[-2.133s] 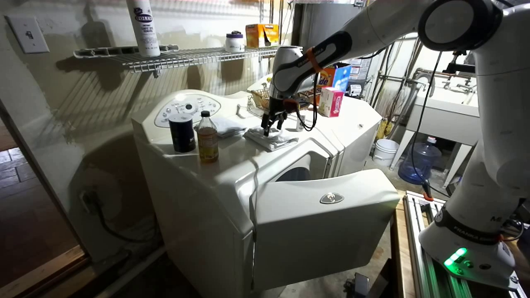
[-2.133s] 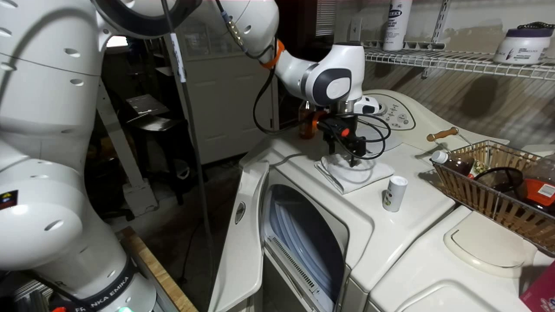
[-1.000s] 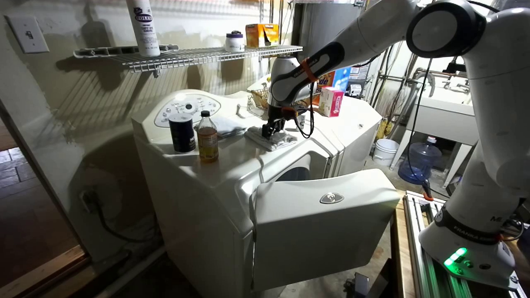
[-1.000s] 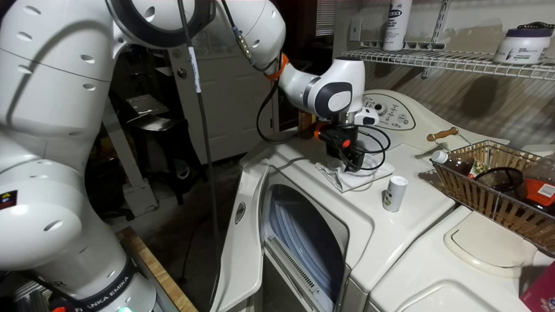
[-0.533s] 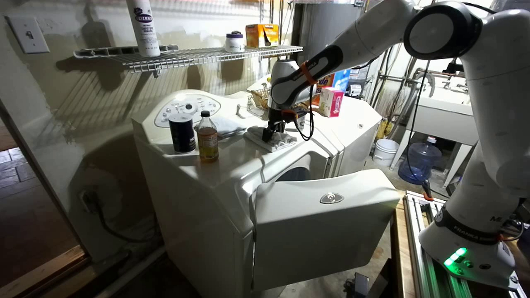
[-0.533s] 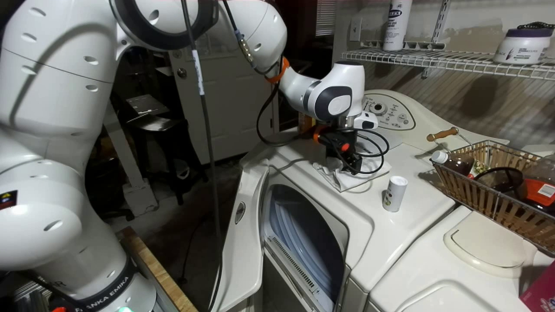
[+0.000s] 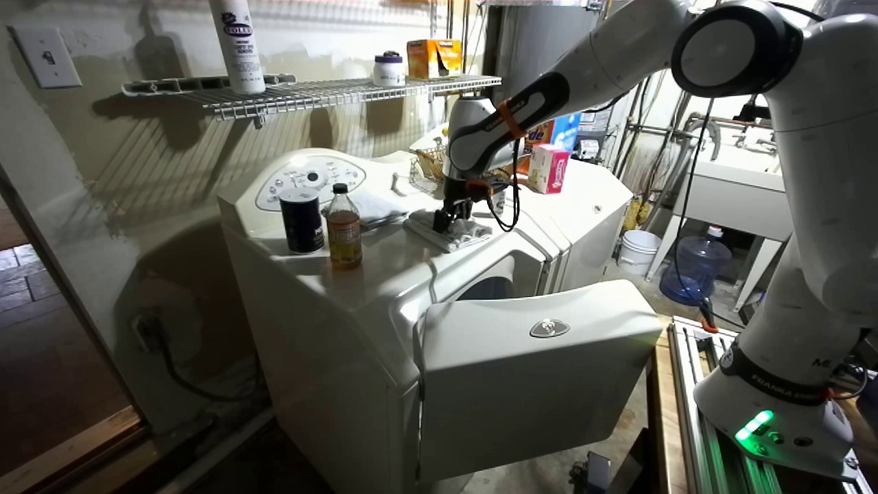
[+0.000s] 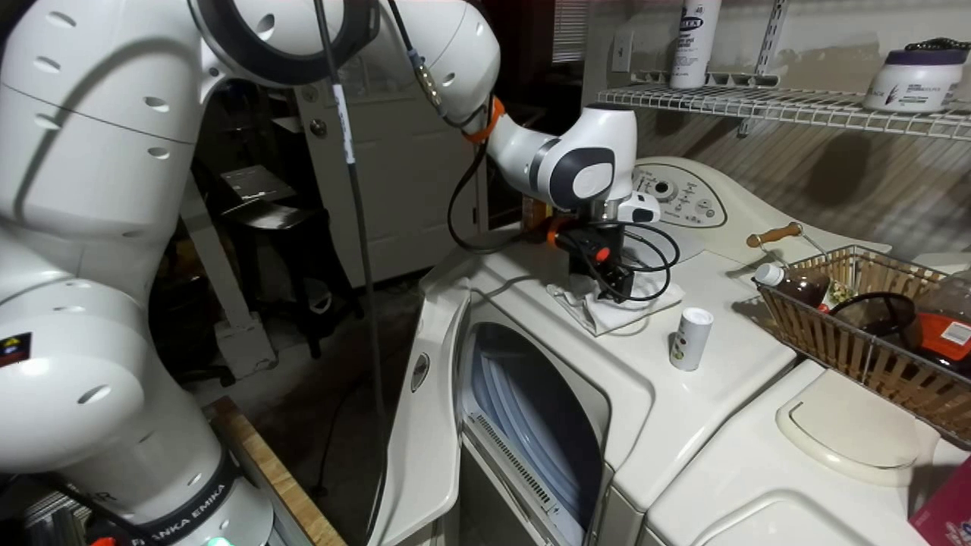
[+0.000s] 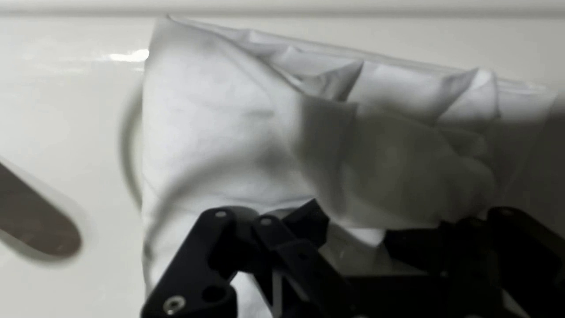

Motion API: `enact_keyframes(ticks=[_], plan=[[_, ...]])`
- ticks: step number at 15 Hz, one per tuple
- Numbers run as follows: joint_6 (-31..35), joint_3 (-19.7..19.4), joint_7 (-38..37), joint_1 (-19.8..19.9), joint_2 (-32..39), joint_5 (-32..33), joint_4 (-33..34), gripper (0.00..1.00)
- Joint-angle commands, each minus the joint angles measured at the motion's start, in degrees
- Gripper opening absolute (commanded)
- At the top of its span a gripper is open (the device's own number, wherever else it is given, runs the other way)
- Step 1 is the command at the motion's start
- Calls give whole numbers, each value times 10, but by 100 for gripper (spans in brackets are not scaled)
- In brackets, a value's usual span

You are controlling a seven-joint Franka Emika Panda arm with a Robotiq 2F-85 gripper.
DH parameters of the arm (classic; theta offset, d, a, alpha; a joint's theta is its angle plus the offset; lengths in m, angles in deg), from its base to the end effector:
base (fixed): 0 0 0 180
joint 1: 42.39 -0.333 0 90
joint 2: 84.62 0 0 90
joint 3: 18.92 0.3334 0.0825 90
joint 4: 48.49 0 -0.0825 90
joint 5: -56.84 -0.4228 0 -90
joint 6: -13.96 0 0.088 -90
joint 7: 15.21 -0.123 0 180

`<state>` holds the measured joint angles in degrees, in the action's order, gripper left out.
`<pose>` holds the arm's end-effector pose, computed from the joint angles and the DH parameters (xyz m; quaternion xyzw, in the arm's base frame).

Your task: Put the white towel in the open washing machine.

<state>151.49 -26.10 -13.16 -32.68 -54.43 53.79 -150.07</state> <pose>0.6810 -0.1988 0.2486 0.9890 -0.1375 0.0499 0.0205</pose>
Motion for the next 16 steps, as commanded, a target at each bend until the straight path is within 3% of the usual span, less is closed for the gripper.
enact_keyframes(ticks=[1,8,14,15,16], plan=[[14,-8,-24,-13,-34,22,-32,51],[29,-31,-76,-36,-49,84,-40,98],[16,-23,-68,-29,-11,72,-22,100],[14,-22,-65,-27,-5,69,-21,75],[16,-22,-65,-27,-2,70,-21,74]])
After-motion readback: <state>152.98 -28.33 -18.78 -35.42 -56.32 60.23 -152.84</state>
